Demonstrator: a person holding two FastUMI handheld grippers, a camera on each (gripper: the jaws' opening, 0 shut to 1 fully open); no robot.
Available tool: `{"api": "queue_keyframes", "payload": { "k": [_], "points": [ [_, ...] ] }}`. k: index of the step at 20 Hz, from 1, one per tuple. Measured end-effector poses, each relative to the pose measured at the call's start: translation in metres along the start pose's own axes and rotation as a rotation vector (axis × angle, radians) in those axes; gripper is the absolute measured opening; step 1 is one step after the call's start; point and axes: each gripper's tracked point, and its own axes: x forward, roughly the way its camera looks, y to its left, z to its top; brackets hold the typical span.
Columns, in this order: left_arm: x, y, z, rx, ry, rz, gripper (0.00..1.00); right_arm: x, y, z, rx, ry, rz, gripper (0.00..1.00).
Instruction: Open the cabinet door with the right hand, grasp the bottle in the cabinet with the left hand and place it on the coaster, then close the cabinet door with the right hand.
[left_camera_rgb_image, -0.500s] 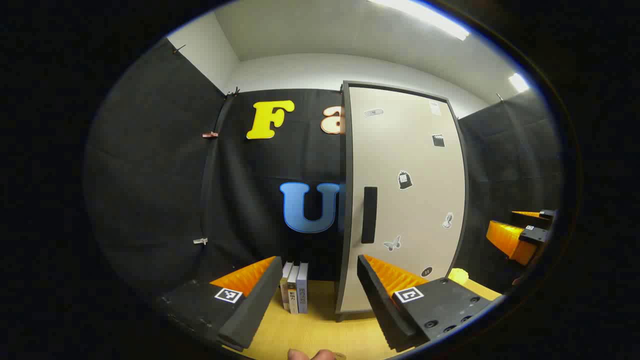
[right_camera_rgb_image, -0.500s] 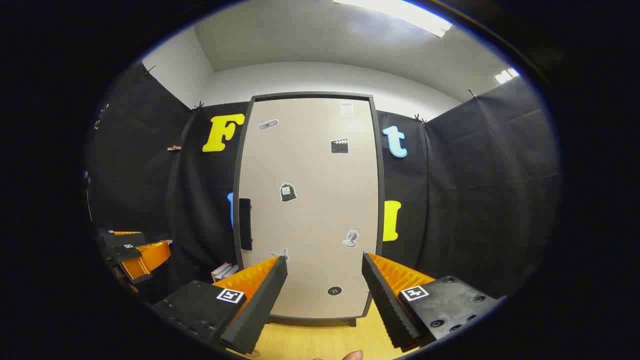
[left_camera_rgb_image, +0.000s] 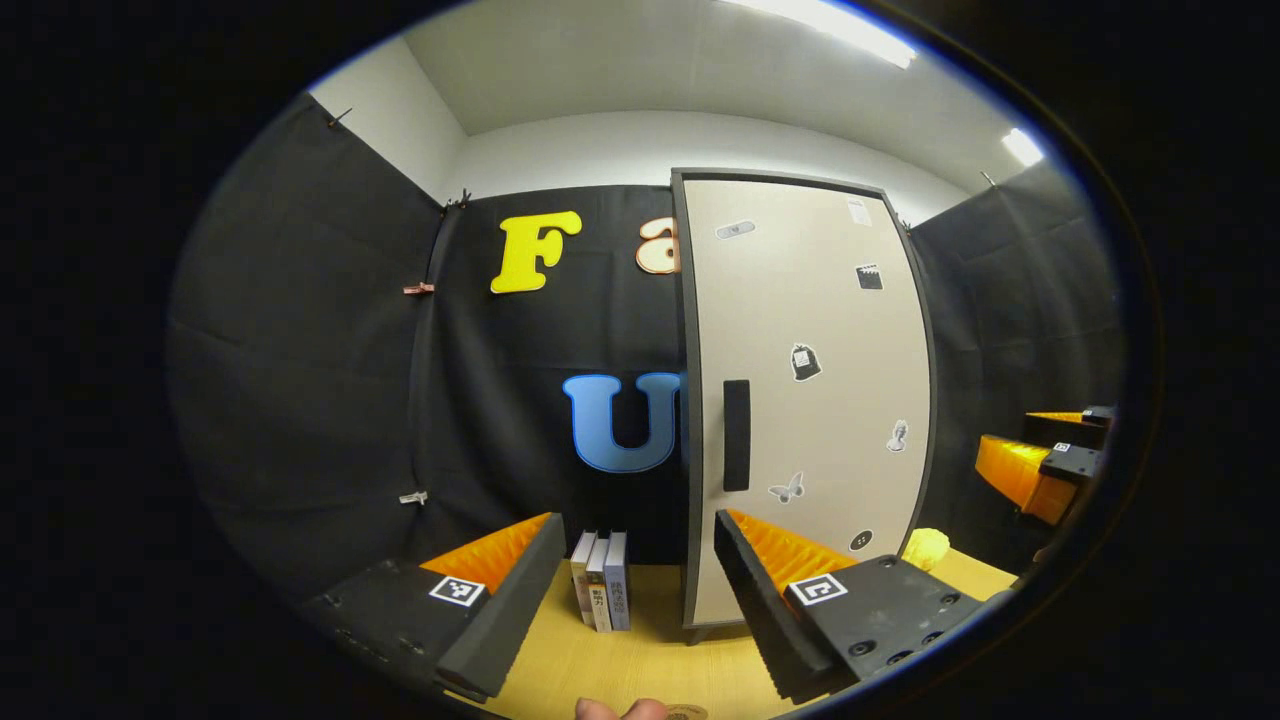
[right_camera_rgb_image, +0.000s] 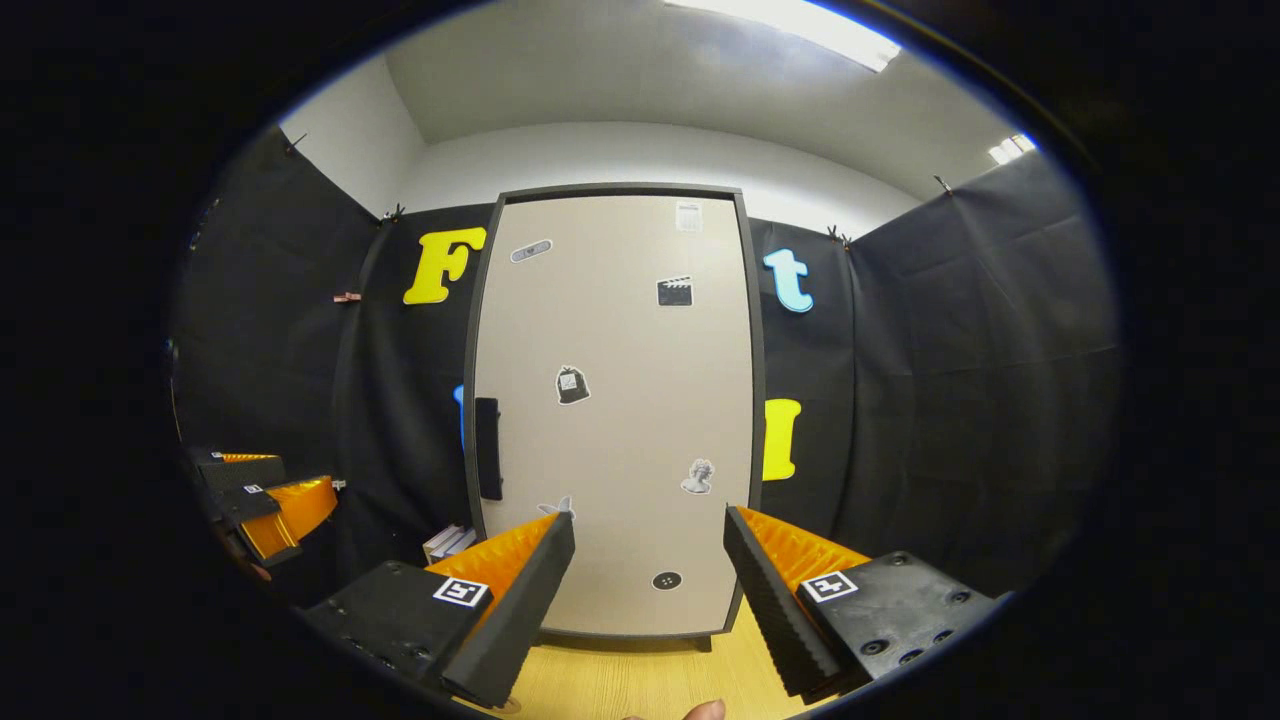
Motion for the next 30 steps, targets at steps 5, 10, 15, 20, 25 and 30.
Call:
{"api": "queue_keyframes", "payload": {
  "k": [5,10,15,20,25,30],
  "points": [
    [-0.001,0.004,-0.001,0.006,0.007,0.008,0.95,0.0,0.005,-0.004,-0.01,0.013,0.011,0.97],
    [-0.001,0.008,-0.001,0.012,0.005,0.012,0.95,0.0,0.006,-0.004,-0.012,0.012,0.014,0.98],
    [0.001,0.011,-0.003,0.031,-0.001,0.015,0.95,0.002,0.01,-0.005,0.002,0.019,0.039,0.98],
    [-0.001,0.025,-0.012,0.039,0.007,0.025,0.95,0.044,0.053,0.006,-0.002,0.013,0.082,0.97],
    [0.0,0.044,-0.023,0.044,0.027,0.051,0.95,0.089,0.101,0.005,0.018,0.016,0.133,0.97],
    [0.004,0.064,-0.034,0.034,0.04,0.072,0.95,0.133,0.145,-0.006,0.02,0.029,0.165,0.97]
  ]
}}
